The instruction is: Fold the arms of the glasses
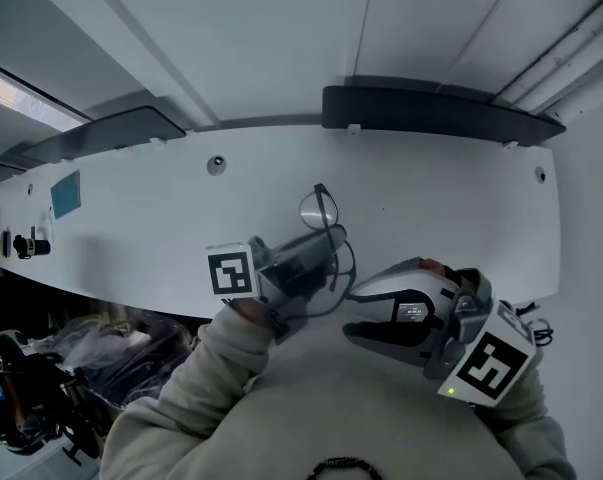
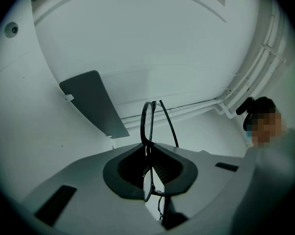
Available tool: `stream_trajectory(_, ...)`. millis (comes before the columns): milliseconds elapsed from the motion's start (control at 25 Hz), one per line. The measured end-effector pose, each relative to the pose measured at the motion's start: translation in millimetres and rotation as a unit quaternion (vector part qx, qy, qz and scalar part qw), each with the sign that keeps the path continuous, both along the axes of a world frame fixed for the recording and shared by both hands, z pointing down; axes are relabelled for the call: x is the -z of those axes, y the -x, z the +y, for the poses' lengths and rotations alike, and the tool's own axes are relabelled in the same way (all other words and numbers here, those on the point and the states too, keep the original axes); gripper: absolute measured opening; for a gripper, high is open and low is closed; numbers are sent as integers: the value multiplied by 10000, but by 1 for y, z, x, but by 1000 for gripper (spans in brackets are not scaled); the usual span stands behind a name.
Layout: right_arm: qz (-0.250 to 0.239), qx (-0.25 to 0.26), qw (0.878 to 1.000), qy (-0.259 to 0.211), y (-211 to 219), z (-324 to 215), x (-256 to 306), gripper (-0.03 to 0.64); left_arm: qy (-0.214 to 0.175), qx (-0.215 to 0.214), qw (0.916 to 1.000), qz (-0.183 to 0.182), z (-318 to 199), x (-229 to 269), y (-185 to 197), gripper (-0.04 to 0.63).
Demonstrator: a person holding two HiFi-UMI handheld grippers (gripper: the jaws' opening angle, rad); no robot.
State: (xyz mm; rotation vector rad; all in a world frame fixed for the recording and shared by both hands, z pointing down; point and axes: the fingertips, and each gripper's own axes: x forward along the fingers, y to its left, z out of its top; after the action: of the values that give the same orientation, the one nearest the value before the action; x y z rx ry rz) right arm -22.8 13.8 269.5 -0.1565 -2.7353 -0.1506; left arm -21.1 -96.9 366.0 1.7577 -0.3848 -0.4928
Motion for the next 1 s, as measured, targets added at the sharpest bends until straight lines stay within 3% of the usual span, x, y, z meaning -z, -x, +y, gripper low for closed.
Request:
stream_trajectory(200, 364, 205, 9983, -418, 30, 10, -17, 132, 38, -77, 9999, 72, 2, 1, -4, 35)
stream_trajectory(280, 302, 220, 9987, -343, 30, 10, -15, 117, -26, -83, 10000, 14, 2, 0, -7, 35)
stream_trajectory(360, 264, 240, 9990, -256, 33, 7, -12, 45, -77, -93, 9999, -95, 1, -1, -3, 35)
stream_trajectory(520, 293, 324, 9990, -8, 30, 9, -10, 32, -202, -129, 9995, -213, 3, -1, -3, 35)
stream_trajectory(680, 153, 250, 9977, 608, 14, 13, -10, 31, -434, -164, 9984, -321, 13, 4, -17, 35)
stream_trajectory(840, -780, -306, 9795, 1832, 7, -12, 9, 31, -671, -252, 9970, -307, 13, 9, -19, 37)
stream_trajectory(1000, -927, -487, 9732, 2049, 5, -29, 9, 31, -851, -304, 9951, -412, 13, 5, -17, 38)
